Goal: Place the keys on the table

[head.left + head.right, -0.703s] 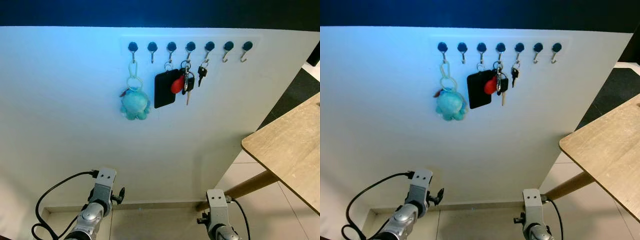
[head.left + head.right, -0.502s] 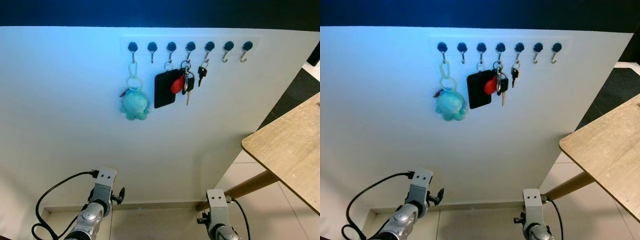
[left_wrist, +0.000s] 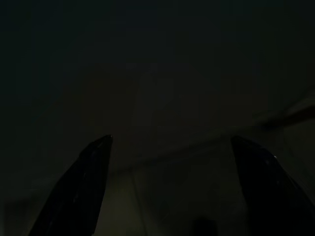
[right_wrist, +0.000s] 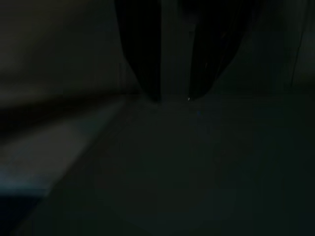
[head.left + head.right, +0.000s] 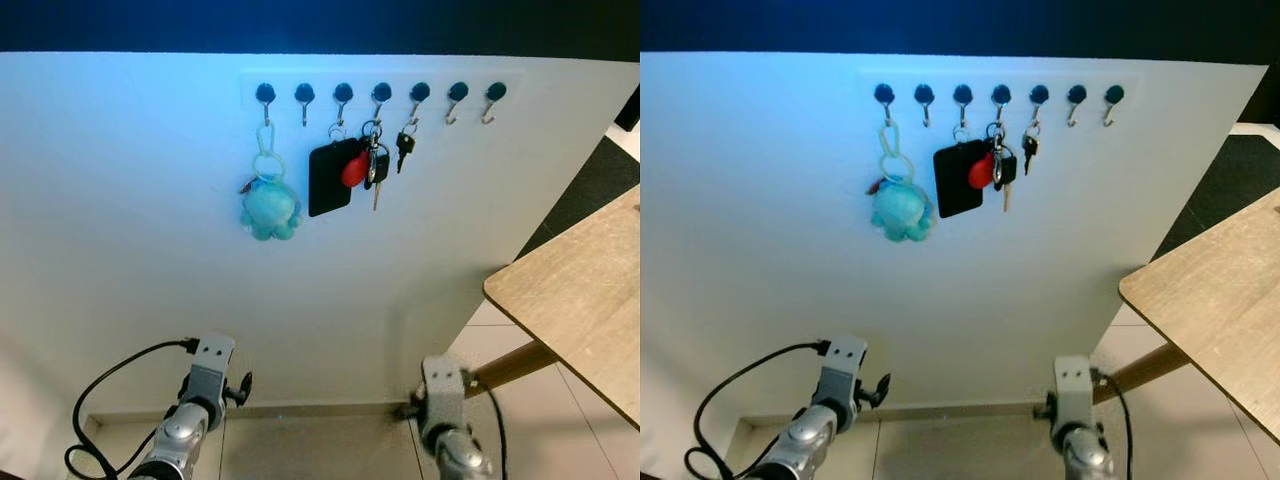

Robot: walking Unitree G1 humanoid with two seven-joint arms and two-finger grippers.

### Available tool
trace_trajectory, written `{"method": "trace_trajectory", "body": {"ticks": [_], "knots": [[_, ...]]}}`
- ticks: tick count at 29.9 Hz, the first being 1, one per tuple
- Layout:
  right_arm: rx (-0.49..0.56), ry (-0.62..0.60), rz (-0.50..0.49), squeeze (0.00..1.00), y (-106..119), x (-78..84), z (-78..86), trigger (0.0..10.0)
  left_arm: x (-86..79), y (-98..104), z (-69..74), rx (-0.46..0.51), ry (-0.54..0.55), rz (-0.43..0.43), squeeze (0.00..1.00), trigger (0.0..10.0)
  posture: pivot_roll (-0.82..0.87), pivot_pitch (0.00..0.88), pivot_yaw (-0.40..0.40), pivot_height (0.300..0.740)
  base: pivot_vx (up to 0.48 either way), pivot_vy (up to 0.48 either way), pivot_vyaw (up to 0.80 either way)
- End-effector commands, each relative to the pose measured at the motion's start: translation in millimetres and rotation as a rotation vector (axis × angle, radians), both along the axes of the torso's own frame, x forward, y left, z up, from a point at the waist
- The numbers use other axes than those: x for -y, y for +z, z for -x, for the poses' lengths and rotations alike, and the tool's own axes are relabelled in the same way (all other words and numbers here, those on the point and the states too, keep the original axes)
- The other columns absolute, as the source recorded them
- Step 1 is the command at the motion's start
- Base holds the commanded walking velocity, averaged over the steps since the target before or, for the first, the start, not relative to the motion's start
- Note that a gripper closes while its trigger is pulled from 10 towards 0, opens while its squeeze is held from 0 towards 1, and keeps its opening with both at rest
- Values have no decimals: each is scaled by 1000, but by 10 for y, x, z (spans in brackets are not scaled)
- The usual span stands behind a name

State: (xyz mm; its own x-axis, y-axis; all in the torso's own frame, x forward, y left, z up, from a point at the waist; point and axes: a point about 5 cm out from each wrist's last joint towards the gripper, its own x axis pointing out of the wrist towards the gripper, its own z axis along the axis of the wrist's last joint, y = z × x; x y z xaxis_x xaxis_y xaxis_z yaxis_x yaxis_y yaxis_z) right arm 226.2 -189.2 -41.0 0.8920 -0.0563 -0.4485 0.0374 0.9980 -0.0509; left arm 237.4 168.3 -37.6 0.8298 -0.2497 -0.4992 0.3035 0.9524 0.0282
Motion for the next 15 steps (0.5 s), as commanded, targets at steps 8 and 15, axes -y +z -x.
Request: {"method": "trace_trajectory", "body": {"ticks": [8,15], "knots": [[578,130,0,0,864,-92,-396,10000,72,474,-199,344,-183,63,0,10000,54,55,-32,740,0,0,0],[994,198,13,0,1710,-289,-537,10000,218,1201,-357,719,-217,179,0,10000,58,60,-40,740,0,0,0]]}}
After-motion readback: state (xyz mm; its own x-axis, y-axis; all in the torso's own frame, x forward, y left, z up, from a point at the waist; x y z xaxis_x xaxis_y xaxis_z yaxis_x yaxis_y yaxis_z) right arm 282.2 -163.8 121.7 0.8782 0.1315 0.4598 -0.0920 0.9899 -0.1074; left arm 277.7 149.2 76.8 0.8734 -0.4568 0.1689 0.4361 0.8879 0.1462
